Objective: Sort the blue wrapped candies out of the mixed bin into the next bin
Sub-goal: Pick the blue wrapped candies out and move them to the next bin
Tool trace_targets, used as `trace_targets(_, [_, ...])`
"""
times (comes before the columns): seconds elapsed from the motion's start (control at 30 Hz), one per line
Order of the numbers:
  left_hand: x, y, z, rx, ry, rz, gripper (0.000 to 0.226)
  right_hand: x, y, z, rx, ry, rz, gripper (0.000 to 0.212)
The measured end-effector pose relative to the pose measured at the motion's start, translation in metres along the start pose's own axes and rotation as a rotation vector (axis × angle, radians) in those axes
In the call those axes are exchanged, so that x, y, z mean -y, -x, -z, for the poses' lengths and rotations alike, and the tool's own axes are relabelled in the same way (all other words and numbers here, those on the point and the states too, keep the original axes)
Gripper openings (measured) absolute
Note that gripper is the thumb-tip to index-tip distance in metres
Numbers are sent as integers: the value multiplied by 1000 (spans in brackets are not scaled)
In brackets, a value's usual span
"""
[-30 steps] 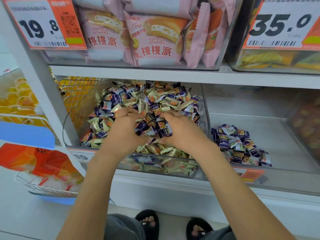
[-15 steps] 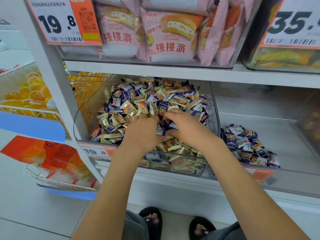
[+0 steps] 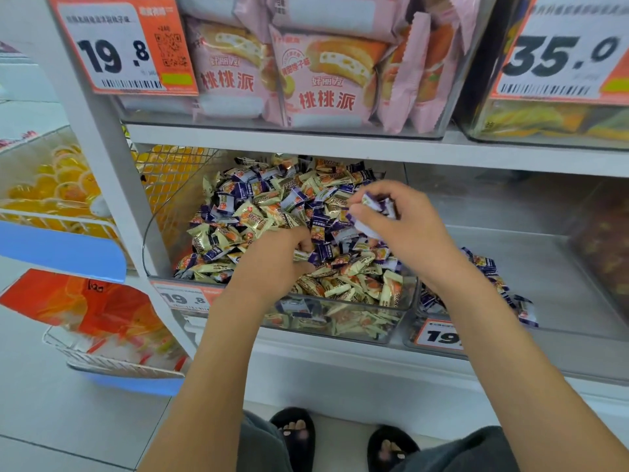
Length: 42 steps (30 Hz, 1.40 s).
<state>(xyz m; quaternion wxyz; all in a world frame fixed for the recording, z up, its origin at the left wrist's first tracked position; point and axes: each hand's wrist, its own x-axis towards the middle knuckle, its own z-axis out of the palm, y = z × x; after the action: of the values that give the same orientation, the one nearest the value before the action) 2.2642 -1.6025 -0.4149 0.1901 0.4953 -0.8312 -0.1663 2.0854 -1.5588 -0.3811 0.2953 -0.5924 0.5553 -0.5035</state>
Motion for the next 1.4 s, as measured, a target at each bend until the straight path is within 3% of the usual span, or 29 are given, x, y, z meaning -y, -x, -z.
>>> trace_targets(0.17, [-10,6,6,-159,256,-32,15,6,17,32,-61,-728,-381,16])
trace_targets(0.27, [-23,8,6,-236,412,-49,14,3,21,53,-149,-901,-478,16])
trace_targets(0.37, [-37,8,4,-230,547,-55,14,-11,23,74,-227,-749,-485,14])
trace_targets(0.5, [-54,6,-4,-183,628,-68,16,-28,35,87,-3,-16,-488,34])
trace_targets(0.6, [-63,5,-9,-199,648,-77,17,-21,39,82,-117,177,-276,30])
trace_targets(0.67, [-69,3,-13,-219,663,-78,18,-12,39,76,-195,130,-117,20])
trace_targets(0.83, [-86,-3,-23,-224,624,-102,30,-6,45,50,102,44,14,24])
trace_targets(0.93, [-90,-3,-25,-234,618,-115,41,-5,44,45,29,-56,3,20])
trace_targets(1.1, [-99,-2,-27,-243,608,-132,47,-9,44,35,-178,32,43,9])
trace_targets(1.2, [-94,-3,-24,-201,614,-105,51,-5,44,42,-314,-47,19,8])
trace_targets(1.3, [-70,-5,-12,-200,517,-23,39,-9,42,71,-525,-54,-33,9])
trace_targets(1.37, [-48,-4,-4,-205,413,47,28,-23,40,85,-518,93,-107,9])
trace_targets(1.4, [-39,-4,-2,-191,354,73,26,-32,40,88,-432,235,-156,10])
